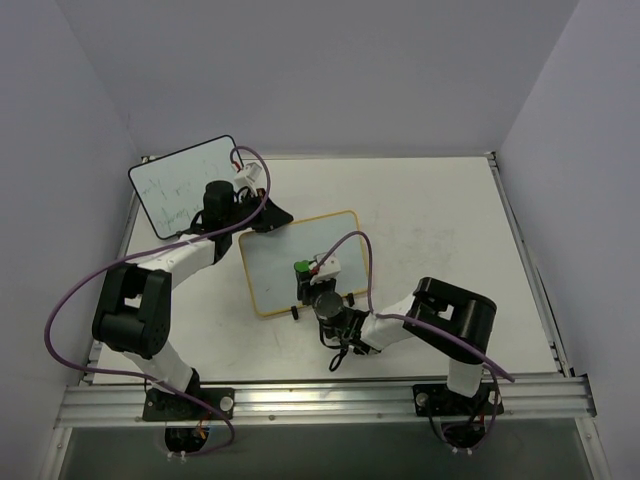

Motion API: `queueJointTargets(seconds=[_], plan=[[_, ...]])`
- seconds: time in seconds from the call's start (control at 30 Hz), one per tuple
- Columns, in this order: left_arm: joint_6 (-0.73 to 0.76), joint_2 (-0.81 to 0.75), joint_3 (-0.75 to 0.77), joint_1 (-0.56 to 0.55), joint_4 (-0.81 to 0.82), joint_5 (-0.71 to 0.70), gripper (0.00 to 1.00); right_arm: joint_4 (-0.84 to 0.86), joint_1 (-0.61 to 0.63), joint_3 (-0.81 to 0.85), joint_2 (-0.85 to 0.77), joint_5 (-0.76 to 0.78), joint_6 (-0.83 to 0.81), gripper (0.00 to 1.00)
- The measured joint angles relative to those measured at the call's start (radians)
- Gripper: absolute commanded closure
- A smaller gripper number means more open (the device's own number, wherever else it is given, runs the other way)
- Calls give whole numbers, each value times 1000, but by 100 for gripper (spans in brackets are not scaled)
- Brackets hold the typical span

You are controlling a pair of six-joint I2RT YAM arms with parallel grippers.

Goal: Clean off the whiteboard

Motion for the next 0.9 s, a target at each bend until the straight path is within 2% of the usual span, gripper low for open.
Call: queueJointTargets(seconds=[0.17, 0.37, 0.57, 0.9], plan=[[4, 0, 0, 0, 0, -5, 98, 5, 2, 13, 13, 10, -4, 100], [12, 0, 0, 0, 1, -13, 98, -2, 48, 124, 93, 50, -40, 100], [16, 0, 0, -3, 1, -12, 98, -43, 102, 232, 164, 28, -68, 100], [18, 0, 1, -6, 1, -11, 98, -102, 129, 320, 212, -31, -92, 100]])
